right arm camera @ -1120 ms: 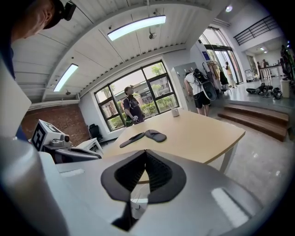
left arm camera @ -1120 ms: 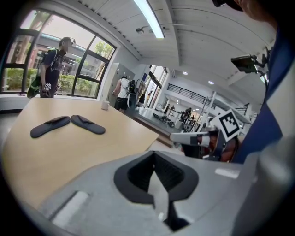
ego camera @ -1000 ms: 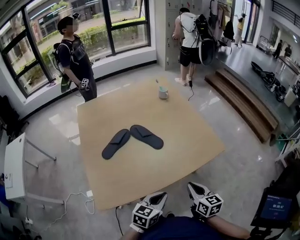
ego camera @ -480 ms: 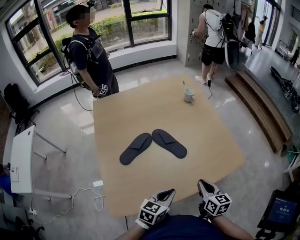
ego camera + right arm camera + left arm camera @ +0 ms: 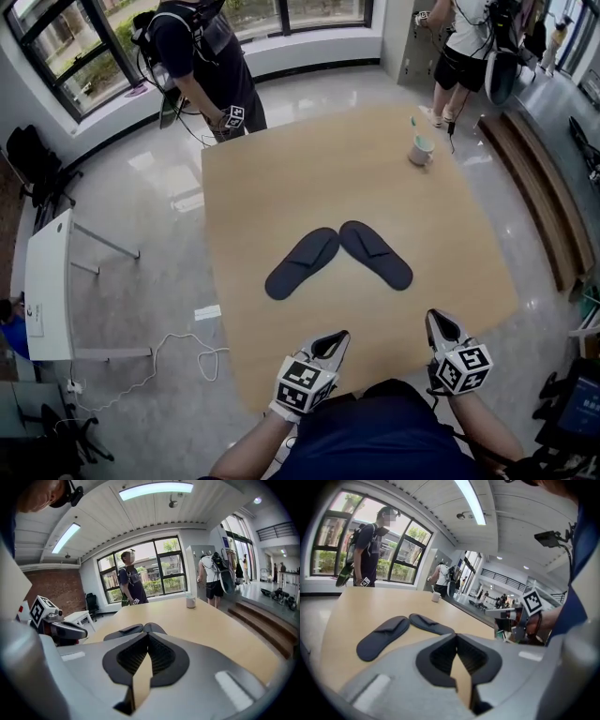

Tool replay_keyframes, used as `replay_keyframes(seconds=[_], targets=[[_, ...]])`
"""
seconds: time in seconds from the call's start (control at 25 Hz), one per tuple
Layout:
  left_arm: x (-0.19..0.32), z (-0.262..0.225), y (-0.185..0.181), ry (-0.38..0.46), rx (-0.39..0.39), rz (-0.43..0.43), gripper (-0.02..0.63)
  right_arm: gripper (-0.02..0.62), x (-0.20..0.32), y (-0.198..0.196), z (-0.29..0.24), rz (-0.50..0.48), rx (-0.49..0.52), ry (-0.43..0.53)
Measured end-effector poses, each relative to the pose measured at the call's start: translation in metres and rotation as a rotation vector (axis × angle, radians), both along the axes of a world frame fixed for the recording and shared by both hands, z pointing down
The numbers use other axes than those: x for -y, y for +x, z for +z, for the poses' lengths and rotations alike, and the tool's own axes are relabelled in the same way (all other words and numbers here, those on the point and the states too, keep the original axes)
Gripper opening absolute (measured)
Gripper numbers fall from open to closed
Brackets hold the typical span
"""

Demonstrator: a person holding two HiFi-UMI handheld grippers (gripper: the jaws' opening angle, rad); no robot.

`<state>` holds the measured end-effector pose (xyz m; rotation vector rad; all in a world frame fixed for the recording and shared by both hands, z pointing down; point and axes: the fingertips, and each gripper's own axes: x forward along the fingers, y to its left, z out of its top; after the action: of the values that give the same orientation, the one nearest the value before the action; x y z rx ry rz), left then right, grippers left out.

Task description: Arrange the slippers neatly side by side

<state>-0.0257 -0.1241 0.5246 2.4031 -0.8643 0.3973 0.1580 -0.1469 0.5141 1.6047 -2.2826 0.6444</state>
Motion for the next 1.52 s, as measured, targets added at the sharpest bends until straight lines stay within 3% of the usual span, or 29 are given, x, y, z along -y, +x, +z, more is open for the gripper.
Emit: replay_keyframes(seconds=[0.12, 0.24, 0.52, 0.68, 0.8, 1.0, 1.16, 1.24, 1.4, 1.52], targets=[[0.015, 0.01, -0.021, -0.001, 0.026, -0.021, 0.005, 0.011, 0.02, -0.004, 0.0, -0.042, -0.056, 0.011], [0.031, 0.015, -0.037, 0.052, 0.079, -0.037, 0.005, 0.011, 0.038, -0.016, 0.005, -0.119, -0.08, 0.008], [0.074, 0.016, -0.056, 0.103, 0.159, -0.083, 0.005, 0.011, 0.083, -0.048, 0.022, -0.256, -0.045, 0.004], [0.1, 0.019, -0.067, 0.152, 0.25, -0.042, 0.027, 0.012, 0.108, -0.056, 0.03, -0.348, -0.08, 0.018], [0.117, 0.029, -0.073, 0.169, 0.309, 0.005, 0.046, 0.063, 0.126, -0.062, 0.037, -0.431, -0.138, 0.051], [0.13, 0.056, -0.075, 0.225, 0.47, 0.203, 0.142, 0.069, 0.15, -0.069, 0.043, -0.578, -0.224, 0.133], [0.14, 0.076, -0.075, 0.296, 0.591, 0.405, 0.225, 0.185, 0.159, -0.077, 0.062, -0.738, -0.225, 0.102], [0.149, 0.087, -0.077, 0.305, 0.629, 0.481, 0.241, 0.213, 0.164, -0.077, 0.08, -0.823, -0.299, 0.081], [0.156, 0.118, -0.088, 0.269, 0.741, 0.683, 0.278, 0.187, 0.171, -0.077, 0.114, -0.991, -0.54, 0.115], [0.156, 0.144, -0.1, 0.261, 0.863, 0.844, 0.316, 0.186, 0.166, -0.08, 0.137, -1.116, -0.621, 0.098]])
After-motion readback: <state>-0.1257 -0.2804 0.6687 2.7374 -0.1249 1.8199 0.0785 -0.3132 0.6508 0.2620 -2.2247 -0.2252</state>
